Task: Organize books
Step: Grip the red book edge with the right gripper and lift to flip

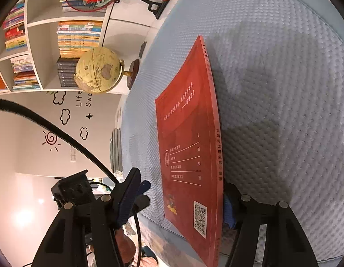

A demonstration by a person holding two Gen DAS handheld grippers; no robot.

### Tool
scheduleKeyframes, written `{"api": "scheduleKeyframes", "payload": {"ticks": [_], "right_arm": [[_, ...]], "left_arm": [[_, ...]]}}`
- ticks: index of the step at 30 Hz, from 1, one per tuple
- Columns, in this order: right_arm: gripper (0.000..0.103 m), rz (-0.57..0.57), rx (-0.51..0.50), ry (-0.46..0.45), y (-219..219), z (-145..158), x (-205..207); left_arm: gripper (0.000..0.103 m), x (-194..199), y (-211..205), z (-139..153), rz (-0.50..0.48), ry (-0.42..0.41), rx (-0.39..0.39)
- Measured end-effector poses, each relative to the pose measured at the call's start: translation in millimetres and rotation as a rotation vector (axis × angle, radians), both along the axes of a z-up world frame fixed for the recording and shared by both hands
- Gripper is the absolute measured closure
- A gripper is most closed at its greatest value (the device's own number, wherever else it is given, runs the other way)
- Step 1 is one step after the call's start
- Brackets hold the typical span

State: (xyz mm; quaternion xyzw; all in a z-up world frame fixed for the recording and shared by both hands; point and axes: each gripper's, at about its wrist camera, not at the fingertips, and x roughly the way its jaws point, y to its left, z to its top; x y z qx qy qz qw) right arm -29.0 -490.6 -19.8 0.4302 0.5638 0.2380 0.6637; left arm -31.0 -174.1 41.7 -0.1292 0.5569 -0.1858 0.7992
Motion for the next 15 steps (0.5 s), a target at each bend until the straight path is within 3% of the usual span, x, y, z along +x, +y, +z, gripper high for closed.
{"api": "scheduleKeyframes", "payload": {"ticks": [6,15], "right_arm": [[0.039,-0.001,-0.003,0.016,-1.3,-3.6,1.2],[0.039,-0.008,0.04,0.011,-4.8,1.3,4.8]], "left_arm": [[0.043,3.7,-11.4,-14.9,-0.038,0.045,-0.02],[0.043,4.9,-21.8,-15.6,-0.055,0.051,-0.037]]}}
